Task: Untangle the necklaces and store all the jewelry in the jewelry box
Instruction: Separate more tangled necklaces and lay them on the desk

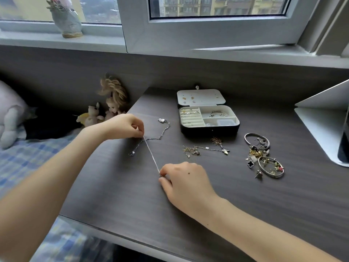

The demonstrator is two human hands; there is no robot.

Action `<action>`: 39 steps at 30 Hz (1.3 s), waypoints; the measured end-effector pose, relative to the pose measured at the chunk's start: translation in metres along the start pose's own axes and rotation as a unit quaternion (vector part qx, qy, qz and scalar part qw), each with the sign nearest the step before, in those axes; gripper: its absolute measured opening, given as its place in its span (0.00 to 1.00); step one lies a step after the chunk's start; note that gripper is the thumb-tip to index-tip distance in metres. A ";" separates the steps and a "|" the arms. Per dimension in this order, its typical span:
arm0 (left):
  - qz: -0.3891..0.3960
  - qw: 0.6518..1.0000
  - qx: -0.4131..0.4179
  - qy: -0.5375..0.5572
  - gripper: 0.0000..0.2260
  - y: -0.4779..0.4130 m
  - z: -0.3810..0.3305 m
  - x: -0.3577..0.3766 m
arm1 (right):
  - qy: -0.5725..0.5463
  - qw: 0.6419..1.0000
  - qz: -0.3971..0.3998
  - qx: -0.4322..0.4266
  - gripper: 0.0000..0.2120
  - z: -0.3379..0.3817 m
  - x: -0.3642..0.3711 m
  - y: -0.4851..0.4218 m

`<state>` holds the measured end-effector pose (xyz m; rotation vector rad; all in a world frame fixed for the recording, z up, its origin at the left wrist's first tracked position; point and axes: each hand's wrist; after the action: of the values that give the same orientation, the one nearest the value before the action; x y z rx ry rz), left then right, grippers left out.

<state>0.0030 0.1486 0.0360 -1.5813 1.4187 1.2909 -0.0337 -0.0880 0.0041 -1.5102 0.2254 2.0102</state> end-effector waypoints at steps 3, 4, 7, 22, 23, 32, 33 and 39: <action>0.015 0.999 -0.015 0.035 0.07 0.006 0.007 -0.002 | -0.015 0.998 -0.031 -0.054 0.11 0.003 0.007 0.003; 0.020 0.999 -0.020 0.045 0.06 0.008 0.009 -0.002 | -0.010 0.997 -0.035 -0.073 0.10 0.005 0.009 0.003; 0.018 0.997 -0.021 0.073 0.02 0.014 0.015 -0.003 | -0.015 0.992 -0.080 -0.095 0.05 0.011 0.014 0.000; -0.079 0.986 0.010 0.143 0.04 0.021 -0.002 0.002 | -0.017 0.986 -0.143 -0.079 0.09 -0.030 -0.002 0.013; -0.091 0.984 0.017 0.150 0.05 0.021 -0.011 0.004 | -0.010 0.986 -0.161 -0.043 0.07 -0.040 -0.005 0.013; -0.100 0.975 0.159 0.115 0.04 0.015 -0.090 0.062 | 0.079 0.973 -0.192 0.103 0.05 -0.096 -0.022 0.005; -0.110 0.973 0.166 0.116 0.04 0.015 -0.093 0.067 | 0.087 0.972 -0.191 0.107 0.05 -0.099 -0.024 0.004; -0.118 0.967 0.183 0.134 0.07 0.021 -0.095 0.073 | 0.045 0.988 -0.138 0.059 0.11 -0.097 -0.026 0.006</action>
<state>0.0007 0.0321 -0.0003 -1.6460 1.4751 0.6492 0.0461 -0.1478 -0.0055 -1.4720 0.1596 1.6843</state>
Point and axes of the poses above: each hand's wrist, its own y-axis away from the middle knuckle, its own x-axis out of the palm, z = x × y, and after that the axes turned 4 degrees about -x, right-handed
